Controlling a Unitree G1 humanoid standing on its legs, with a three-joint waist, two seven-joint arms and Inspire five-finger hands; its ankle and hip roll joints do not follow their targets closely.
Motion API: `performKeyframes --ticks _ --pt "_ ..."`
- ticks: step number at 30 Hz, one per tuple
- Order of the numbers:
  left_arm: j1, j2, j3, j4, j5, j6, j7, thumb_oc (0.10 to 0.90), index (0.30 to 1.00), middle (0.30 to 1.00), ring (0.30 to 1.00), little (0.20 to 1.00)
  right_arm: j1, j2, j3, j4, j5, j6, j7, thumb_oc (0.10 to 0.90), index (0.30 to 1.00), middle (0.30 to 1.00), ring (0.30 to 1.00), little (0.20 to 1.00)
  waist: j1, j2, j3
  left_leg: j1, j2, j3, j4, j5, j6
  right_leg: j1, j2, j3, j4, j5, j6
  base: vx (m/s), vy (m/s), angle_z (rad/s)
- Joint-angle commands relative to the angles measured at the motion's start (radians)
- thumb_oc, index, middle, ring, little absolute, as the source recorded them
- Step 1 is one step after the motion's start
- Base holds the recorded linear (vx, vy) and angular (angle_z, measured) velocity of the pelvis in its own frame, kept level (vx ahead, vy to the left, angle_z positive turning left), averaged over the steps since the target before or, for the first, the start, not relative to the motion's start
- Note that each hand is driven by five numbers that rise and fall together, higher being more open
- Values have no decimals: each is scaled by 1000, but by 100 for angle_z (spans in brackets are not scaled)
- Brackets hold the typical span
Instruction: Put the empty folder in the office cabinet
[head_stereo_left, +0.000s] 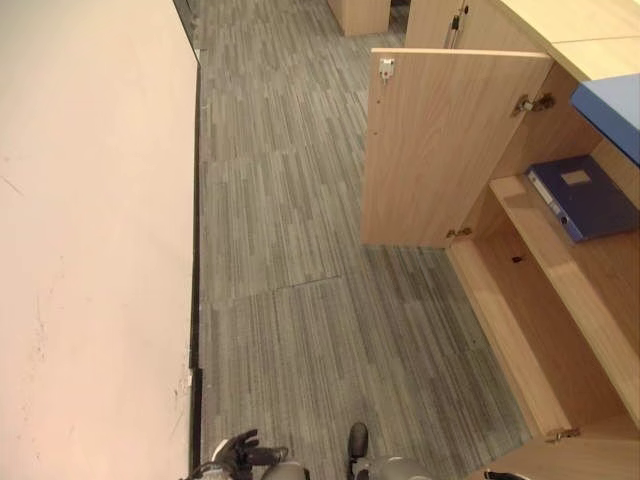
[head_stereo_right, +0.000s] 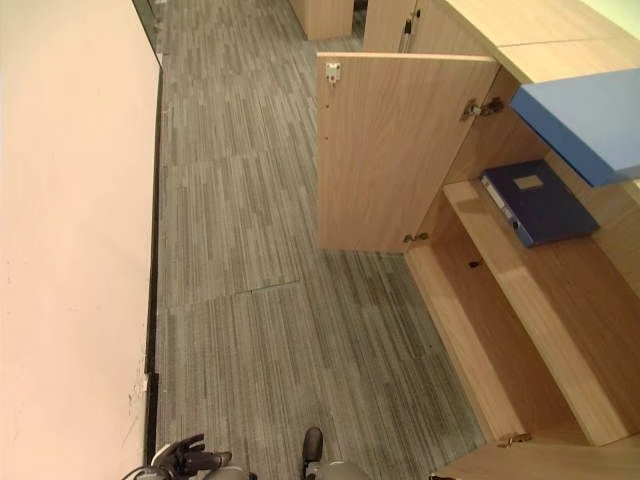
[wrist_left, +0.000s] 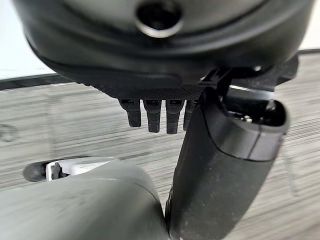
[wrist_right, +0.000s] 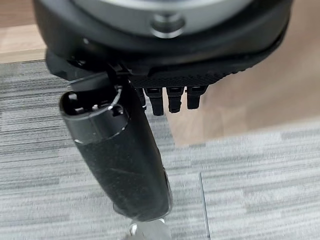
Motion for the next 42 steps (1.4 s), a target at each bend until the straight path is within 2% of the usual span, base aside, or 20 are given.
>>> performKeyframes --ticks 1,3,6,9,12,15,16,18,22,23,24,27,29,30,32,34,36,38,39,42 --pt "75 28 -49 24 37 19 15 800 900 900 900 900 44 -59 -6 21 -20 7 -13 800 900 900 900 900 14 3 13 -47 -62 29 -284 50 94 13 -33 122 84 -84 182 174 52 -20" --pt "81 27 -50 31 39 20 12 800 900 900 900 900 51 -55 -3 21 -26 5 -12 800 900 900 900 900 35 22 15 -57 -74 -36 -511 154 74 57 -5 143 64 -93 186 223 51 -43" --pt "81 25 -54 40 38 20 12 800 900 900 900 900 54 -50 -3 21 -22 -2 -18 800 900 900 900 900 58 32 14 -111 -80 -134 -723 227 57 120 24 203 44 -113 186 293 41 -54" --pt "85 19 -51 71 40 26 6 800 900 900 900 900 61 -36 1 32 -27 -3 -15 800 900 900 900 900 67 40 1 -114 -73 -168 -770 235 52 157 47 270 40 -133 182 297 73 -75" --pt "88 23 -43 75 44 30 9 800 900 900 900 900 72 -22 4 43 -40 3 -13 800 900 900 900 900 72 45 -26 -75 -65 -186 -755 289 52 180 40 306 24 -148 187 316 133 -93" --pt "74 29 -52 52 48 27 8 800 900 900 900 900 72 -6 5 51 -48 12 -8 800 900 900 900 900 70 37 -43 -91 -83 -153 -690 271 74 197 6 326 26 -165 206 363 209 -63" --pt "66 37 -63 30 55 22 12 800 900 900 900 900 72 -5 9 60 -59 17 -3 800 900 900 900 900 70 28 -60 -117 -109 -126 -618 232 89 193 -25 329 40 -167 225 350 244 -17" --pt "54 47 -71 -2 56 16 16 800 900 900 900 900 64 -4 4 52 -54 19 2 800 900 900 900 900 68 23 -75 -125 -133 -98 -584 189 110 186 -61 332 68 -163 250 354 241 -18" --pt "48 59 -75 -44 53 10 16 800 900 900 900 900 39 -9 0 12 -30 14 5 800 900 900 900 900 70 31 -101 -116 -164 -68 -572 136 139 134 -103 337 140 -105 287 271 223 -34" --pt "49 62 -81 -46 61 11 17 800 900 900 900 900 21 -15 -6 -18 -11 10 7 800 900 900 900 900 69 39 -110 -105 -184 -54 -572 114 154 104 -130 329 183 -48 314 126 134 -24" --pt "49 62 -81 -46 61 11 17 800 900 900 900 900 21 -15 -6 -18 -11 11 7 800 900 900 900 900 69 39 -110 -105 -184 -53 -572 114 154 103 -130 330 183 -48 314 191 206 -33" --pt "53 61 -86 -23 83 16 20 800 900 900 900 900 3 -25 -8 -52 2 2 5 800 900 900 900 900 69 54 -112 -70 -205 -31 -582 88 174 62 -178 295 265 41 343 135 158 -20" --pt "54 61 -88 -15 89 17 20 800 900 900 900 900 -5 -30 -5 -64 -2 1 2 800 900 900 900 900 71 63 -113 -58 -203 -26 -591 83 177 41 -193 269 302 59 338 102 158 -24" --pt "60 61 -90 4 102 21 22 800 900 900 900 900 -14 -35 -2 -78 -8 -4 -7 800 900 900 900 900 73 79 -111 -12 -199 -14 -613 70 181 9 -230 194 351 87 326 158 216 -24" --pt "56 65 -90 23 114 24 26 800 900 900 900 900 -31 -39 9 -98 -19 -8 -19 800 900 900 900 900 75 90 -107 39 -188 10 -650 55 176 14 -278 51 289 78 310 161 149 -59" --pt "48 67 -92 30 117 25 22 800 900 900 900 900 -41 -44 3 -97 -22 -8 -35 800 900 900 900 900 66 101 -99 55 -170 28 -666 49 170 -18 -269 3 247 43 309 80 50 -64" --pt "50 71 -78 42 120 28 29 800 900 900 900 900 -41 -47 -8 -85 -21 -8 -50 800 900 900 900 900 54 109 -65 108 -128 85 -689 29 145 -87 -282 -126 144 27 329 115 -6 -34" --pt "46 70 -74 43 121 30 30 800 900 900 900 900 -39 -42 -12 -71 -19 -3 -54 800 900 900 900 900 39 105 -42 144 -113 115 -702 25 139 -123 -283 -158 90 62 341 63 -38 -88" --pt "44 70 -73 43 121 30 30 800 900 900 900 900 -41 -42 -12 -71 -19 -3 -54 800 900 900 900 900 40 103 -38 138 -115 123 -700 36 142 -126 -285 -162 83 75 333 51 -74 -86" --pt "25 75 -71 38 124 29 33 800 900 900 900 900 -25 -30 -22 -42 -22 7 -50 800 900 900 900 900 10 79 -6 181 -109 145 -677 1 134 -189 -298 -138 -29 157 363 163 -173 -47"
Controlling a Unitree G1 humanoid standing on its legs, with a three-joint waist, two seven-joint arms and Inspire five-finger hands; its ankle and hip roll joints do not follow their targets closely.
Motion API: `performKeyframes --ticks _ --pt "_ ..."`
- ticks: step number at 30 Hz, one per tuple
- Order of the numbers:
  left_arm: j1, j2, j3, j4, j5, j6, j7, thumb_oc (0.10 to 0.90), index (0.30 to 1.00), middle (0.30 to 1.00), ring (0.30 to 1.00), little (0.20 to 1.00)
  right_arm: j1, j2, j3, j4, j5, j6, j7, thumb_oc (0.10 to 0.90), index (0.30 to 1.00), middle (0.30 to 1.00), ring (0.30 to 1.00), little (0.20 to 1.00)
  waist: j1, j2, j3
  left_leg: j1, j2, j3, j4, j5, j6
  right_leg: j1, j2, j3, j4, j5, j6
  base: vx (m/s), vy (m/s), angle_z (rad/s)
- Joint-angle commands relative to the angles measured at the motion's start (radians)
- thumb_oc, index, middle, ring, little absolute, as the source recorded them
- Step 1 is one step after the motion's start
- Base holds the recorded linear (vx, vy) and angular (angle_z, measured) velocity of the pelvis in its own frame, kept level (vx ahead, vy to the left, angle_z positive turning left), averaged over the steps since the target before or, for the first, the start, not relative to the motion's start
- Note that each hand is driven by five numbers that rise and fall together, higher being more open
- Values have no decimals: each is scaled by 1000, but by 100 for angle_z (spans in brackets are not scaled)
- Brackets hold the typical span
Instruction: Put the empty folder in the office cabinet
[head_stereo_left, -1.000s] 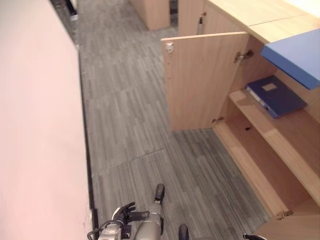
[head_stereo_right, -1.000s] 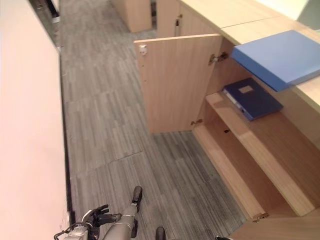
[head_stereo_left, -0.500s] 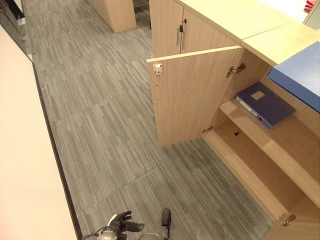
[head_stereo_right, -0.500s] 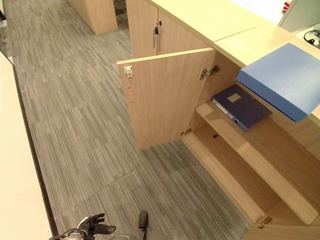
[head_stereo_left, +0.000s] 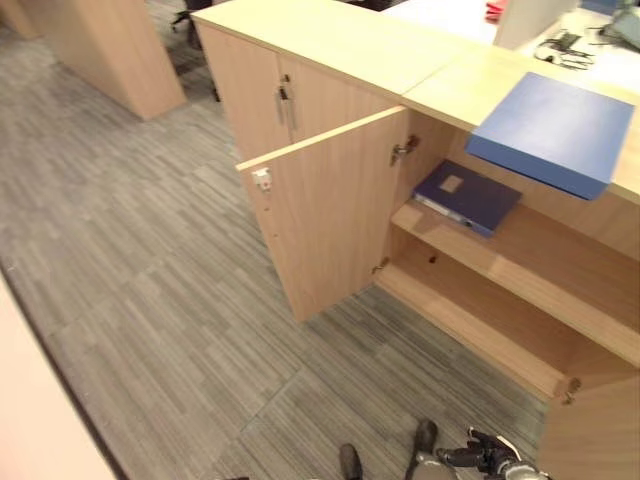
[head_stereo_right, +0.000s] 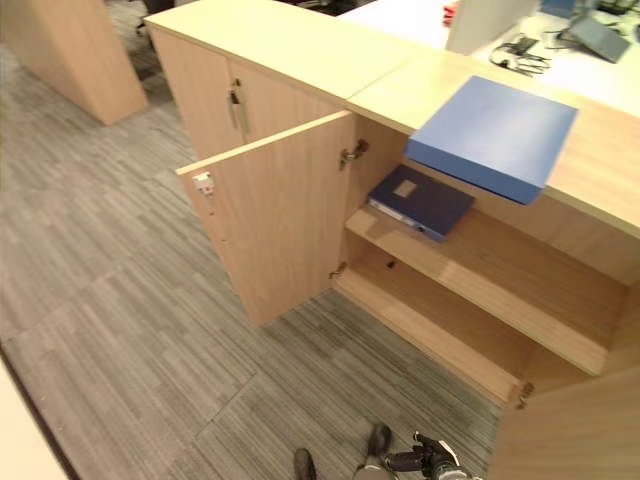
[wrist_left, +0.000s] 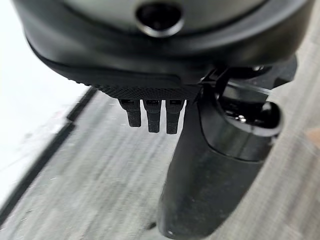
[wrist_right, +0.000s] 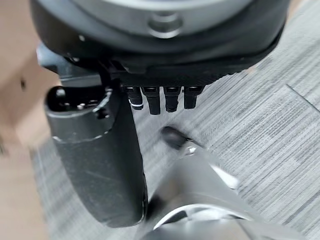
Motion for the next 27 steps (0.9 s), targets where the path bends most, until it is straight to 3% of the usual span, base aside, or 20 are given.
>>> performKeyframes --ticks 1,2,4,6,9,15,19,20,22,27 --pt "-68 49 50 18 20 -11 22 800 900 900 900 900 21 -64 33 104 -30 39 -14 800 900 900 900 900 6 1 90 57 111 -77 118 -176 -156 65 21 -22 -52 101 6 270 -242 -14" --pt "-67 50 50 18 20 -11 22 800 900 900 900 900 22 -64 33 104 -30 39 -14 800 900 900 900 900 7 3 93 62 114 -77 120 -182 -157 70 24 -23 -52 100 7 338 -322 -12" --pt "-54 47 67 20 21 -7 21 800 900 900 900 900 46 -49 32 124 -34 46 -9 800 900 900 900 900 19 -28 70 102 114 -31 126 -213 -162 96 -9 -121 -55 124 18 185 -214 -26" --pt "-44 41 78 30 24 -1 20 800 900 900 900 900 62 -40 31 137 -30 48 -5 800 900 900 900 900 18 -31 58 131 138 -8 124 -228 -172 109 -4 -133 -55 125 16 194 -220 -38" --pt "-31 33 88 46 17 5 20 800 900 900 900 900 72 -37 24 140 -13 47 0 800 900 900 900 900 8 -31 53 158 165 -2 120 -234 -185 111 10 -125 -38 118 5 239 -276 -26" --pt "-23 12 76 64 18 11 23 800 900 900 900 900 65 -53 24 131 25 40 -10 800 900 900 900 900 -33 -2 42 225 266 7 73 -205 -233 49 67 -87 132 9 -45 214 -264 -13" --pt "-39 9 58 47 10 6 24 800 900 900 900 900 65 -58 24 126 36 35 -18 800 900 900 900 900 -47 5 35 218 290 10 71 -182 -250 45 90 -88 135 -18 -61 127 -214 -9" --pt "-61 7 35 14 3 -3 28 800 900 900 900 900 59 -59 28 122 42 32 -25 800 900 900 900 900 -55 11 31 207 313 5 79 -112 -274 47 118 -84 127 -31 -73 116 -240 -7" --pt "-82 4 6 -19 -2 -9 29 800 900 900 900 900 61 -61 32 119 46 27 -27 800 900 900 900 900 -62 19 17 202 339 6 82 -47 -297 65 158 -79 96 -48 -96 169 -292 -7" --pt "-92 -2 -18 -51 -14 -14 15 800 900 900 900 900 66 -60 41 121 46 25 -28 800 900 900 900 900 -66 20 0 171 381 8 188 24 -319 111 232 -46 28 -87 -141 128 -221 -22"
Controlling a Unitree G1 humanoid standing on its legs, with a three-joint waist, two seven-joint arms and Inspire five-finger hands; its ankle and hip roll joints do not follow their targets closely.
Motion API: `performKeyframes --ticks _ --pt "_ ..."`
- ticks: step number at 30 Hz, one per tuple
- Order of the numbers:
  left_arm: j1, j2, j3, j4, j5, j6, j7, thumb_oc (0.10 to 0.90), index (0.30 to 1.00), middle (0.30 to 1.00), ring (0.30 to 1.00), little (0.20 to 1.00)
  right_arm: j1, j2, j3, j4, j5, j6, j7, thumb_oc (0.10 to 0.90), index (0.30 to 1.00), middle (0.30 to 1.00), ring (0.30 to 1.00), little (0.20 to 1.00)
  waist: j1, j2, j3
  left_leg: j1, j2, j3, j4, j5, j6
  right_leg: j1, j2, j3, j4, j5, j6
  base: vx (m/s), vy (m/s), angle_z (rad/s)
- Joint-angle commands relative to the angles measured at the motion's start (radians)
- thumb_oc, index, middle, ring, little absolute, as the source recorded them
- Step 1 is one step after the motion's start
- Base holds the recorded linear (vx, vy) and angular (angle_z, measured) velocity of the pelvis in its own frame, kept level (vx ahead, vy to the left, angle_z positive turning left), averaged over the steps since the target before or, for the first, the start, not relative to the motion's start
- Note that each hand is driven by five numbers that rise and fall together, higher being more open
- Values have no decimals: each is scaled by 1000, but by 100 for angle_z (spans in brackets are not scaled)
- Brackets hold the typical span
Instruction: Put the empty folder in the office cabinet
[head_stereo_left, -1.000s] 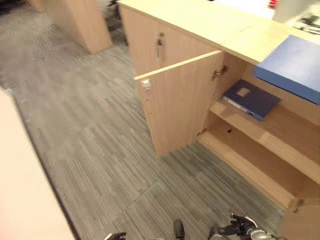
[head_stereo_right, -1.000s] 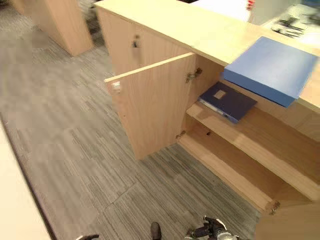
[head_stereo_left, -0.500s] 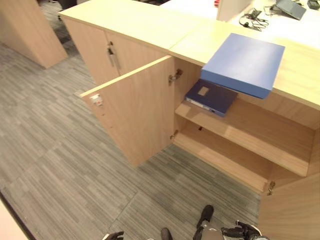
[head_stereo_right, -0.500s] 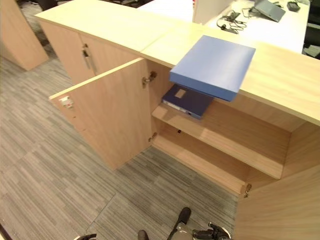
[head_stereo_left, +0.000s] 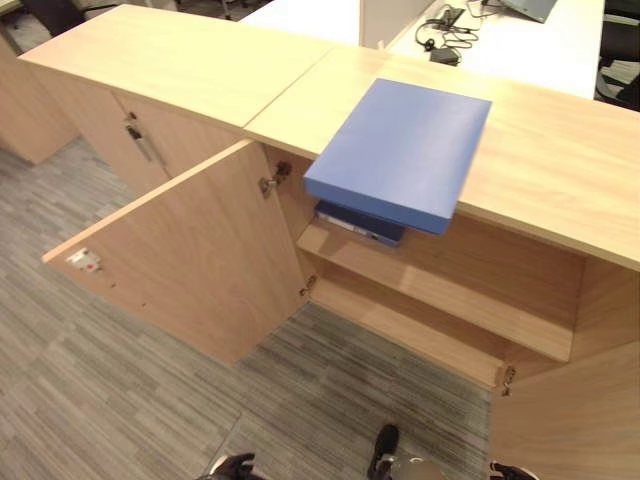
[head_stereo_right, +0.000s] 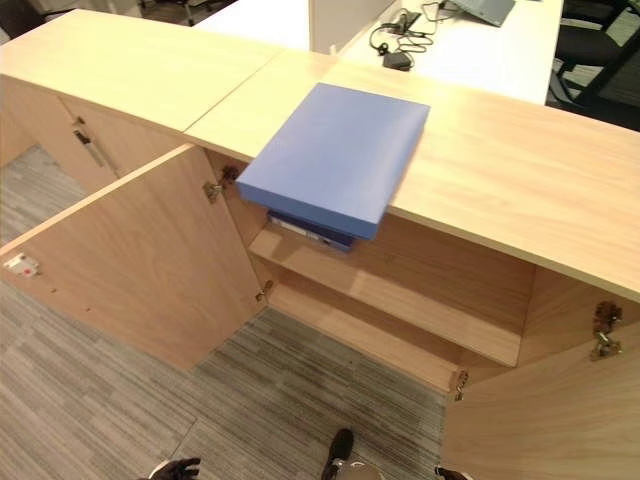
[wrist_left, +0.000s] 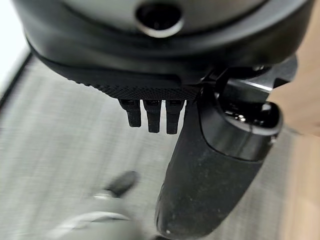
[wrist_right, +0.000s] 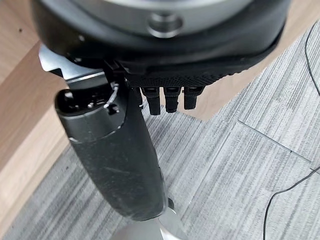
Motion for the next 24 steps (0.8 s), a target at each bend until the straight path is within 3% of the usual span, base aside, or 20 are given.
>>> performKeyframes --ticks 1,3,4,5,6,7,9,12,13,18,24 --pt "-25 11 2 -11 -23 -20 -3 800 900 900 900 900 9 -16 29 68 24 -9 -17 800 900 900 900 900 5 -7 -4 3 93 -46 138 146 -100 -5 4 100 -34 -27 78 104 -166 -34" --pt "-16 16 0 -41 -31 -20 -6 800 900 900 900 900 8 -15 36 67 21 -8 -19 800 900 900 900 900 27 -27 12 -64 92 -107 315 175 -76 44 28 128 -48 -55 46 158 -226 -44" --pt "-12 17 2 -70 -57 -22 -8 800 900 900 900 900 9 -18 38 64 20 -6 -19 800 900 900 900 900 55 -46 38 -150 38 -181 409 145 -41 75 31 157 -49 -69 33 102 -136 -53" --pt "-12 18 2 -70 -57 -22 -9 800 900 900 900 900 8 -18 38 64 20 -6 -19 800 900 900 900 900 55 -46 38 -152 39 -182 413 142 -41 75 32 157 -49 -69 33 66 -79 -73" --pt "-7 17 5 -84 -72 -25 -8 800 900 900 900 900 8 -18 40 64 21 -6 -18 800 900 900 900 900 72 -58 49 -205 -2 -210 437 79 -19 87 26 173 -51 -70 36 -16 -3 -74" --pt "-5 14 10 -95 -90 -27 -11 800 900 900 900 900 5 -17 42 64 22 -6 -15 800 900 900 900 900 82 -77 57 -253 -47 -224 425 51 8 93 6 181 -56 -54 38 8 6 -82" --pt "2 11 18 -110 -116 -31 -10 800 900 900 900 900 6 -15 49 65 22 -10 -16 800 900 900 900 900 104 -90 70 -314 -108 -262 350 -19 26 110 0 206 -67 -50 51 27 36 -49" --pt "-1 11 33 -134 -185 -38 -19 800 900 900 900 900 -1 -13 70 57 15 -20 -15 800 900 900 900 900 141 -81 87 -364 -190 -389 146 76 3 129 36 252 -68 -48 60 58 32 -43" --pt "-4 8 43 -144 -229 -43 -22 800 900 900 900 900 -5 -10 74 57 16 -23 -16 800 900 900 900 900 146 -80 89 -370 -209 -431 136 88 2 132 45 267 -66 -50 61 90 20 -49" --pt "18 -36 103 -135 -377 -48 -20 800 900 900 900 900 8 18 71 57 16 -27 -19 800 900 900 900 900 141 -76 49 -244 -210 -466 14 79 20 154 53 290 -64 -53 66 128 87 -41" --pt "50 -57 149 -200 -504 -61 3 800 900 900 900 900 32 57 69 63 -10 -16 -25 800 900 900 900 900 133 -82 13 -157 -211 -442 -81 84 35 177 47 328 -98 -28 78 73 92 -17"
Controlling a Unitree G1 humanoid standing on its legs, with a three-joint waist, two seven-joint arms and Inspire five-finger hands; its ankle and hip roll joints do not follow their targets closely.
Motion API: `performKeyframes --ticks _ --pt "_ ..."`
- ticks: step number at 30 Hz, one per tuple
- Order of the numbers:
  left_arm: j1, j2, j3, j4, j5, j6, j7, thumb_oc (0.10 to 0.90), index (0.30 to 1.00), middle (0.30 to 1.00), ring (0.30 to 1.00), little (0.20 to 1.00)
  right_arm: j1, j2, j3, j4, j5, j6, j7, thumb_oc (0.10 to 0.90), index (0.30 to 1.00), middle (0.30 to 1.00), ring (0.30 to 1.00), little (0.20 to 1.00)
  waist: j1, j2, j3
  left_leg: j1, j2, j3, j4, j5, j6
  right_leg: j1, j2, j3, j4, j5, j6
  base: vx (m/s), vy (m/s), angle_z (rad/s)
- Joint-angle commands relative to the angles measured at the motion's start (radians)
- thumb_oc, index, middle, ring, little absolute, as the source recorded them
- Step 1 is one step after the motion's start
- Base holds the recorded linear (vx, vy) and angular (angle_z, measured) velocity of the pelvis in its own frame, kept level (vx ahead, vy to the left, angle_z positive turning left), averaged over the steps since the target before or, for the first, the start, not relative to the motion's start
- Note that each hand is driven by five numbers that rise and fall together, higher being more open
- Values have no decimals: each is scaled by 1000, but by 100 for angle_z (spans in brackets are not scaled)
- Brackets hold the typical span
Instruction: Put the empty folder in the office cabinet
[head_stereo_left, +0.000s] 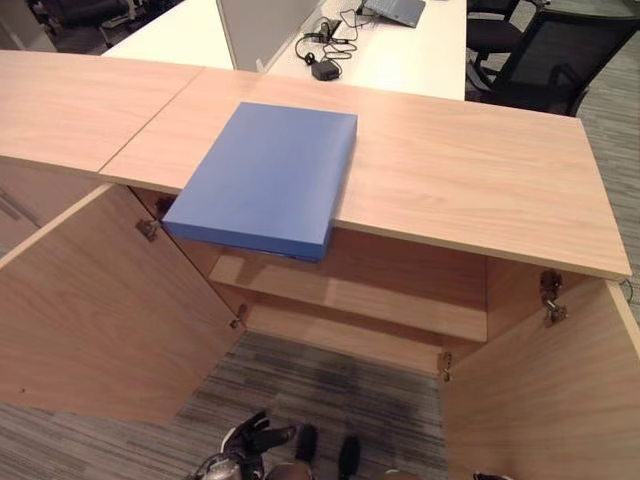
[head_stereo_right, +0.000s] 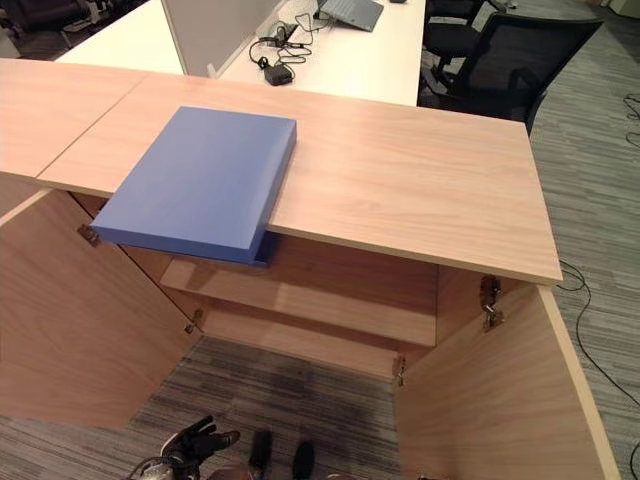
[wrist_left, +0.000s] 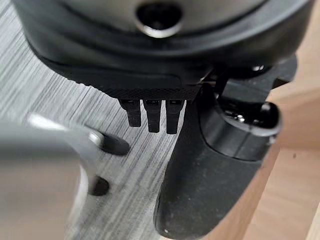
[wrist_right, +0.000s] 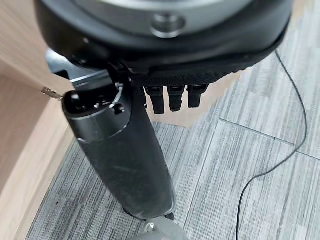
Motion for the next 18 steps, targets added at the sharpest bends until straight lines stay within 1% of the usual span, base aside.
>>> performKeyframes --ticks 1,2,3,4,5,6,7,8,11,12,15,17,18 --pt "18 20 15 -94 -82 -52 29 800 900 900 900 900 39 -4 8 13 -21 9 -14 800 900 900 900 900 28 -1 -51 -11 -38 39 21 -71 19 11 -96 11 -1 -49 180 50 117 -22" --pt "19 20 15 -95 -82 -51 29 800 900 900 900 900 40 -4 8 13 -21 9 -14 800 900 900 900 900 28 -1 -51 -11 -38 39 21 -71 20 11 -96 12 -1 -49 180 55 113 -14" --pt "37 26 26 -145 -100 -56 42 800 900 900 900 900 47 -1 8 13 -32 12 -11 800 900 900 900 900 29 0 -59 2 -40 41 6 -70 24 12 -99 15 -1 -47 185 30 54 -9" --pt "38 26 26 -145 -100 -56 43 800 900 900 900 900 47 -1 8 12 -32 12 -11 800 900 900 900 900 29 0 -59 2 -40 41 6 -70 24 12 -99 16 -1 -47 185 58 104 -18" --pt "59 31 44 -213 -129 -61 65 800 900 900 900 900 52 2 7 8 -40 17 -11 800 900 900 900 900 33 1 -67 14 -42 44 -4 -71 27 16 -102 17 -1 -48 190 29 50 -14" --pt "60 31 44 -213 -129 -61 65 800 900 900 900 900 52 2 7 8 -40 17 -11 800 900 900 900 900 33 1 -67 14 -42 44 -4 -71 27 17 -102 17 -1 -48 190 46 90 -10" --pt "87 43 59 -305 -147 -64 82 800 900 900 900 900 51 -4 5 2 -49 21 -11 800 900 900 900 900 37 4 -71 22 -45 42 -9 -73 29 21 -104 15 -1 -49 192 18 41 -3" --pt "88 43 59 -305 -147 -64 82 800 900 900 900 900 51 -4 5 2 -49 21 -11 800 900 900 900 900 37 4 -71 22 -45 42 -9 -73 29 21 -104 15 -1 -49 192 23 52 -2" --pt "147 80 102 -491 -138 -76 110 800 900 900 900 900 57 -14 -6 -8 -61 27 -8 800 900 900 900 900 49 6 -80 31 -48 37 -18 -75 31 25 -108 9 -1 -52 197 13 28 4" --pt "181 97 126 -589 -111 -81 121 800 900 900 900 900 60 -19 -12 -12 -65 30 -9 800 900 900 900 900 54 6 -83 33 -49 35 -20 -75 32 28 -109 5 -1 -53 198 25 35 3" --pt "242 136 204 -788 -18 -98 161 800 900 900 900 900 55 -29 -25 -17 -72 36 -7 800 900 900 900 900 76 4 -87 38 -52 26 -20 -79 33 35 -111 -2 -1 -57 199 8 5 1" --pt "272 160 280 -915 88 -103 203 800 900 900 900 900 57 -26 -33 -19 -68 38 0 800 900 900 900 900 90 -1 -89 43 -53 17 -20 -84 33 41 -112 -7 -1 -61 199 42 -17 16" --pt "270 230 361 -1060 343 -106 276 800 900 900 900 900 53 -24 -32 -21 -69 35 0 800 900 900 900 900 111 -9 -91 54 -52 1 -20 -93 30 54 -110 -17 -1 -73 200 39 -32 22"
